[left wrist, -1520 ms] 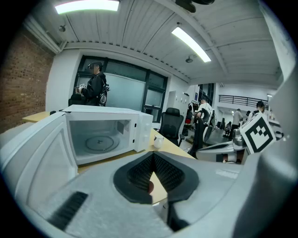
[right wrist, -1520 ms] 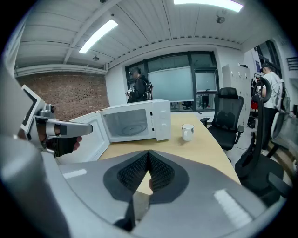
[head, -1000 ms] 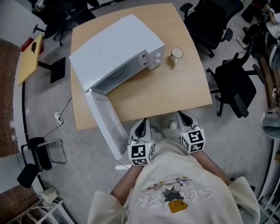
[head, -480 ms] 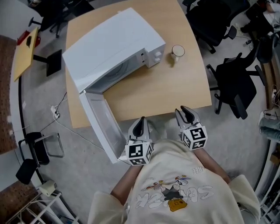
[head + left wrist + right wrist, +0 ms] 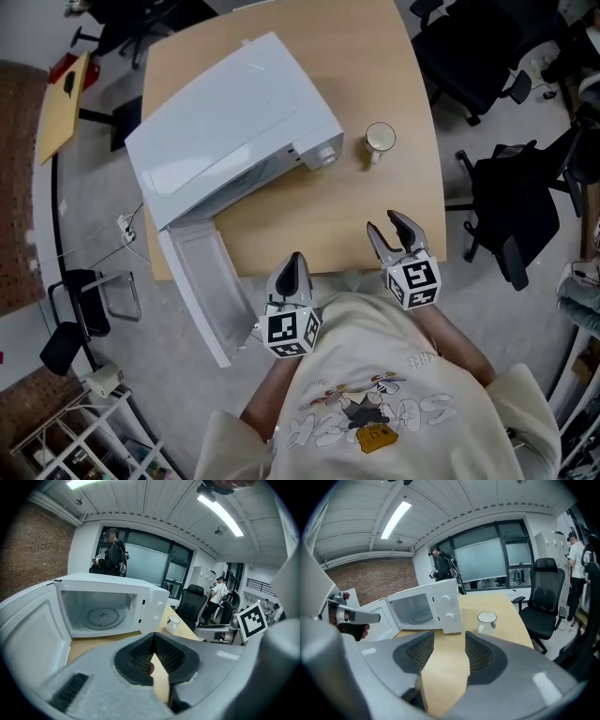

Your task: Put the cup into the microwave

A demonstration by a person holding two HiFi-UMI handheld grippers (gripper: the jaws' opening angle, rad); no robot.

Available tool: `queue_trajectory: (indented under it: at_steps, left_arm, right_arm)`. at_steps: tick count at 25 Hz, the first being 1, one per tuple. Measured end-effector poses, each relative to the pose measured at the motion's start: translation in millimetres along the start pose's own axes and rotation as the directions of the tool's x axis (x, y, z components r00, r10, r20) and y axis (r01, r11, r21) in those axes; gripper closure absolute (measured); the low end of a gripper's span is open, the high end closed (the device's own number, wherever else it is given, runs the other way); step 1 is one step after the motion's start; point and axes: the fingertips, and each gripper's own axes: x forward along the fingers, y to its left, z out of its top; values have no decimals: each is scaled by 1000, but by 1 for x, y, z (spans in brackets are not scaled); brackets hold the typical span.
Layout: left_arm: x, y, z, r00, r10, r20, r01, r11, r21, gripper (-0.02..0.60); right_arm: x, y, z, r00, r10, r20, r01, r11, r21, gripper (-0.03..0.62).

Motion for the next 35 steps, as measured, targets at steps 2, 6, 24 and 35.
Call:
queue_trajectory:
  at_steps: [2,6,24,35]
  left_arm:
    - [7,-3,8,1000,2,5,-2,1000,13,577]
    - [20,9,25,1000,12,12,-12,1000,10,577]
    - [23,19,36,993,80,87,-87,993,80,577]
    - [9,39,30,981,180,77,-184,982,38,577]
  right_arm:
    - [14,-15,4,1000,-17,-3,17,1000,-21,344]
    - [40,-55,14,990,-138,27,140,987,-77,239]
    - [161,-143,14,967,-250,47,254,962,-98,121]
    - [198,-156,10,972,-235,7,235,970,-54,179]
